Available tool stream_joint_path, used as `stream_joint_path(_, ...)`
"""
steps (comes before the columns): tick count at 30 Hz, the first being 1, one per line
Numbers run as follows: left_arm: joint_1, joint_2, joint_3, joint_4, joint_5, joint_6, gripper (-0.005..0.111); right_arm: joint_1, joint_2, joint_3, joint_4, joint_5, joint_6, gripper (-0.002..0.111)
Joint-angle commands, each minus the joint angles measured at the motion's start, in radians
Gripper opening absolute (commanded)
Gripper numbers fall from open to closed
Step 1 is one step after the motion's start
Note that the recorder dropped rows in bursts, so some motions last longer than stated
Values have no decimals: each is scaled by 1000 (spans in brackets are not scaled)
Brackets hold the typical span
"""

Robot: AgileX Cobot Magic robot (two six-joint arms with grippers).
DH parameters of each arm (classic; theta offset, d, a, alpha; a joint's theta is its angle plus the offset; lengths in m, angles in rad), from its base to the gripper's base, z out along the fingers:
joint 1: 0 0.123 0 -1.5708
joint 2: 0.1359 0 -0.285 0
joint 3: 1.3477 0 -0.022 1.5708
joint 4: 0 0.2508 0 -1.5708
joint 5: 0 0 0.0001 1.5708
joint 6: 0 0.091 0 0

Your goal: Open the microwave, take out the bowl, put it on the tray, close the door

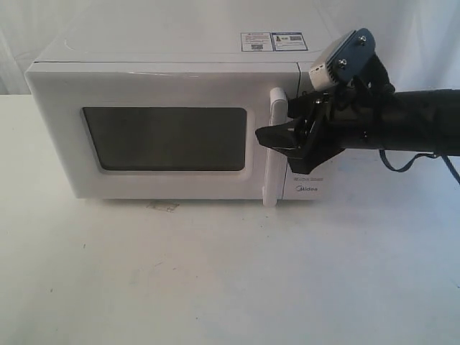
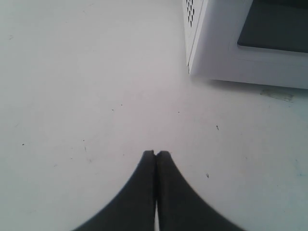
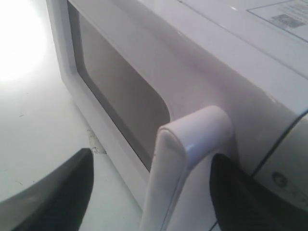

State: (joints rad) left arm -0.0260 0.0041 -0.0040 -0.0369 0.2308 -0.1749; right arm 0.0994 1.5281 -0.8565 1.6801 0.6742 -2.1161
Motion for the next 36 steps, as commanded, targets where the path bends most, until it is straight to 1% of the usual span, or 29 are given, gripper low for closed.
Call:
stream_joint_path(1,2,-4,4,-3,0,-1,0,-6,34,-20,36,41,-18,64)
stream_joint_path(12,2,-4,4,-3,0,-1,0,-6,86,-46,64,49,-18,64)
stream_joint_path(15,2,-4,4,-3,0,-1,0,-6,102,-52,64,110,-18,64)
stream_joint_path(17,2,-4,4,-3,0,-1,0,-6,110,-63,64,118,-18,61)
stream_joint_path(20,2,-4,4,-3,0,-1,0,-6,121,-71,64,105,-18,49)
stream_joint_path(23,2,-4,4,-3,0,-1,0,-6,125,-72,64,105,-18,34)
stream_joint_path(28,2,-4,4,-3,0,-1,0,-6,125,-73,64,85,-18,4)
stream_joint_path(29,2,-4,4,-3,0,-1,0,-6,125,-73,64,82,-18,0)
stream_joint_path(36,2,-4,4,-3,0,-1,0,-6,125,-99,64,62,8,0)
